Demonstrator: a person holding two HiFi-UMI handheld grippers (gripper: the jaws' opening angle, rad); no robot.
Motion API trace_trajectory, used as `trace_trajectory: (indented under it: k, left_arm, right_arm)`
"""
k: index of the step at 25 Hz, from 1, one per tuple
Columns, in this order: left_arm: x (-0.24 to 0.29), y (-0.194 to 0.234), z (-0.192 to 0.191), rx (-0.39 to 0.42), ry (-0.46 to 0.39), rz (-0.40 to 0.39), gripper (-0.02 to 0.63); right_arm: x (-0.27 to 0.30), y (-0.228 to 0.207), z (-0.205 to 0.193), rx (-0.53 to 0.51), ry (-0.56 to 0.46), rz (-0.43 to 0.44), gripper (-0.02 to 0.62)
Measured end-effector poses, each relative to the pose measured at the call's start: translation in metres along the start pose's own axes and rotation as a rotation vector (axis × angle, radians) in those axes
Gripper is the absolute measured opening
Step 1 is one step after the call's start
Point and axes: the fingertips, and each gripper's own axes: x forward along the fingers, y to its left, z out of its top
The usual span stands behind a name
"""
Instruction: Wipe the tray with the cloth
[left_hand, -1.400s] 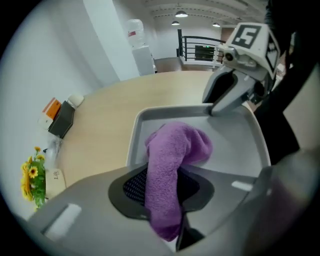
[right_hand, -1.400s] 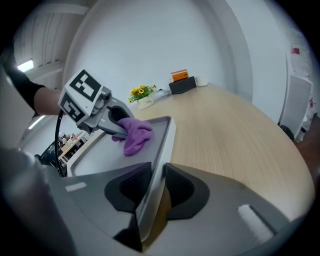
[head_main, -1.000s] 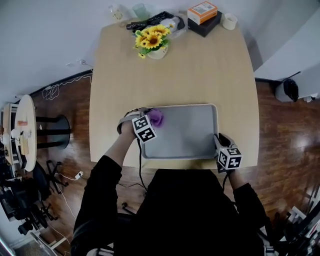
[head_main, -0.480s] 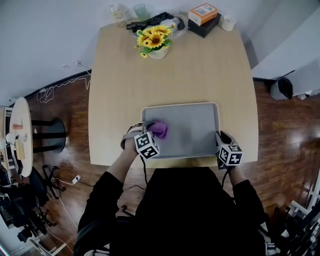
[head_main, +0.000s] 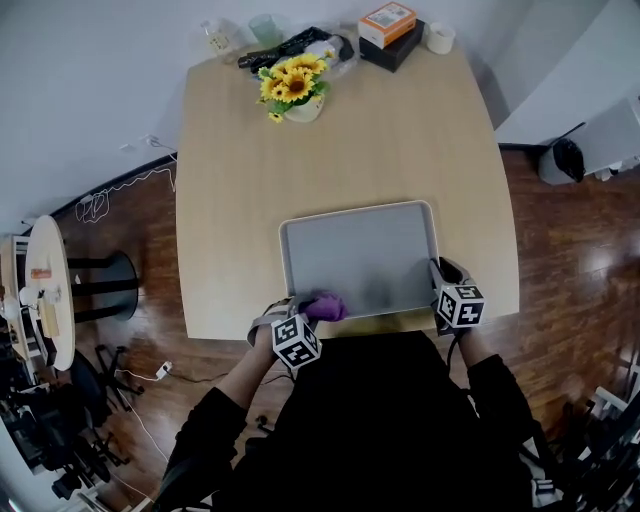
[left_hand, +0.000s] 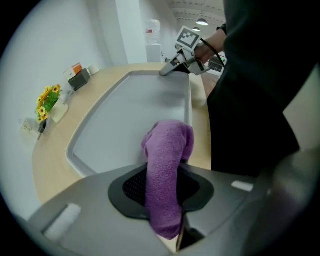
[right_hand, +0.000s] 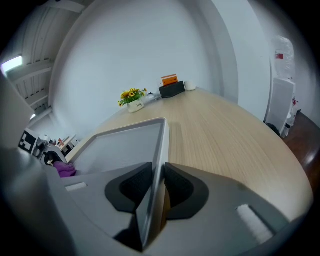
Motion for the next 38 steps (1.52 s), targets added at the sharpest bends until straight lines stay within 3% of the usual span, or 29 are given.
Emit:
trace_trajectory:
  k: [3, 7, 11, 20, 23, 27, 30, 35, 38]
  left_arm:
    - [0.018, -0.009, 0.053, 0.095, -0.036, -0.028, 0.078]
    - [0.041, -0.034, 0.157, 0.27, -0.097, -0.111, 0.078]
    - [0.066, -0.04, 0.221, 0.454, -0.06, -0.142, 0.08]
    - [0.083, 0.057, 0.271, 0.521, -0.002, 0.019, 0.084]
    - [0.086, 0.093, 0.277, 0.449, -0.001, 0.132, 0.084]
    - [0.083, 0.11, 0.265, 0.332, -0.039, 0.169, 0.083]
    - [0.069, 0.133, 0.209, 0.296, 0.013, 0.237, 0.083]
    - [0.036, 0.154, 0.095, 0.067, 0.029, 0.236, 0.083]
    - [0.025, 0.152, 0.06, -0.001, 0.045, 0.261, 0.083]
  right_arm:
    - [0.0, 0.001, 0.0, -0.003, -0.004, 0.007, 0.083]
    - [0.001, 0.003, 0.0, -0.007, -0.005, 0.02, 0.083]
    - [0.002, 0.004, -0.001, -0.009, -0.001, 0.037, 0.084]
    - [0.0, 0.004, -0.001, -0.022, 0.018, 0.09, 0.083]
    - [0.0, 0.002, 0.0, -0.037, 0.022, 0.099, 0.084]
    - [-0.001, 0.0, -0.001, -0.041, 0.029, 0.102, 0.084]
    - [0.0, -0.002, -0.001, -0.039, 0.033, 0.106, 0.086]
    - [0.0, -0.004, -0.001, -0.04, 0.025, 0.096, 0.086]
    - [0.001, -0.003, -0.001, -0.043, 0.026, 0.088, 0.084]
